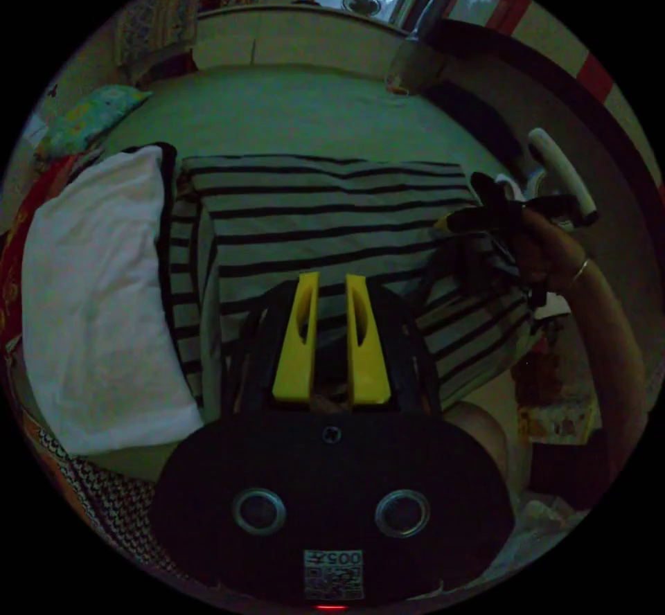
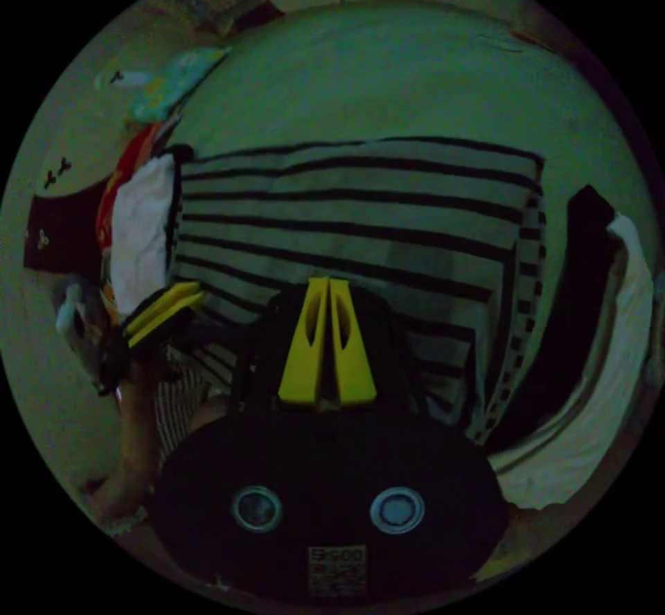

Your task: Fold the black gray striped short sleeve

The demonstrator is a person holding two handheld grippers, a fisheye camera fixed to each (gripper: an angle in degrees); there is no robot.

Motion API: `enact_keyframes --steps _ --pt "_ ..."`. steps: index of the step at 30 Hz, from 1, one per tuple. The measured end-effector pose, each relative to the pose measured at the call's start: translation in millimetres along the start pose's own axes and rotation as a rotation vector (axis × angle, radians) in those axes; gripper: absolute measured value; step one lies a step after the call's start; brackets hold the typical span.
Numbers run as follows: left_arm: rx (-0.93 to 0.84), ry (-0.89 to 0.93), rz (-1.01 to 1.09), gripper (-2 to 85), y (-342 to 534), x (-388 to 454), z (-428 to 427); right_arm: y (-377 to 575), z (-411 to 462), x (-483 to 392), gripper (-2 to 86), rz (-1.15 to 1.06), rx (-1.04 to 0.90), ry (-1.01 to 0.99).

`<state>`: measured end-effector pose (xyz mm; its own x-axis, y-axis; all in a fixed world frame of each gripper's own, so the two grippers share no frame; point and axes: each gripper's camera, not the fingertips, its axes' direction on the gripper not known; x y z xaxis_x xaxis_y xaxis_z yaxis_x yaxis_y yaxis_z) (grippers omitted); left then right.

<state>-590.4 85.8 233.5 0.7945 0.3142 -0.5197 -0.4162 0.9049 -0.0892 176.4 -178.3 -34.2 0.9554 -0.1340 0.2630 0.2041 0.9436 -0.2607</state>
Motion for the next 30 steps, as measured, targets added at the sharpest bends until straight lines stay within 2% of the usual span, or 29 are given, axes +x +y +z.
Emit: enact_keyframes --steps 7,11,12,13,18,23,28,30 --pt "-0.032 0.02 0.065 6.5 21 46 22 53 -14 -15 -1.2 -0.174 -0.103 -0.045" --pt "-0.038 0.003 0.076 6.5 32 74 26 93 0 -24 -1.2 -0.257 -0.31 0.048" --pt "-0.033 -0.002 0.075 6.4 33 79 27 101 -2 -26 -1.2 -0.257 -0.297 0.093" --pt "-0.026 -0.012 0.067 6.4 35 87 28 104 -5 -27 -1.2 -0.252 -0.262 0.117" --pt "-0.018 -0.028 0.011 6.5 40 120 46 144 -29 -25 -1.1 -0.13 0.264 0.168" --pt "0.004 -0.008 -0.026 6.3 40 154 64 179 -9 -17 -1.1 -0.065 0.29 0.281" --pt "0.076 -0.049 -0.019 4.4 43 194 59 233 -45 -15 -1.1 -0.025 0.449 0.228" --pt "0.036 -0.055 0.0 5.0 40 208 71 248 -39 -6 -1.1 -0.014 0.39 0.276"
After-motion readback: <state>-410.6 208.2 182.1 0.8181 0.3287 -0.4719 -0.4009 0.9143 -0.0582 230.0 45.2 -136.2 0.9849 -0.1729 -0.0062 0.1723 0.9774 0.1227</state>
